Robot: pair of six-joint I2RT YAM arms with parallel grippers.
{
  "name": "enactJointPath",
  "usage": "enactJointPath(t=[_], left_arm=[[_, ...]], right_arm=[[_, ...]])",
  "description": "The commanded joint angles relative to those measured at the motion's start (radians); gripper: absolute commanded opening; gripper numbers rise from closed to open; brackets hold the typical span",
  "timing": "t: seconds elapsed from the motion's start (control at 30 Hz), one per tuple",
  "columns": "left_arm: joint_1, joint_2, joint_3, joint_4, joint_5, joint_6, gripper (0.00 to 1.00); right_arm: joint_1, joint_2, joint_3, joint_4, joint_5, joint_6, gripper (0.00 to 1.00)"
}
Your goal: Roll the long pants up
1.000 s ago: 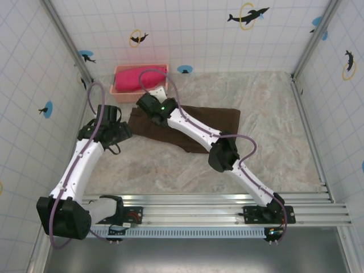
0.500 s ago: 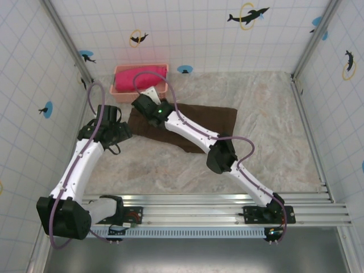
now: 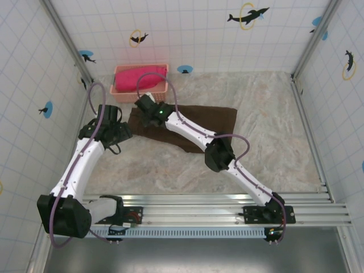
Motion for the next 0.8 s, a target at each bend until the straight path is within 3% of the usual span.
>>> enactJointPath(t=[0.0,0.2,0.33,0.5,0.77], left_arm=[[0.007,0.007,-0.018,0.008,-0.009,-0.029,0.82],[0.007,0.045,-0.024,0.050,-0.008,-0.074,0.82],[0.007,0.096,-0.013,0.118,0.031,-0.137,0.83],[0.008,0.242,0.058,0.278,0.158,-0.217,0.90],[0.016,0.529,0.275,0.434,0.329,-0.266,0.93]], right_arm=[[0.040,0.014,0.078,0.095,-0.148,-0.013,0.93],[0.069,-0.084,0.083,-0.007,-0.138,-0.070,0.93],[0.020,-0.195,0.036,-0.090,0.003,-0.051,0.91],[-0.167,-0.363,-0.168,-0.177,0.115,0.033,0.94],[-0.449,-0.533,-0.530,-0.225,-0.042,0.065,0.95]])
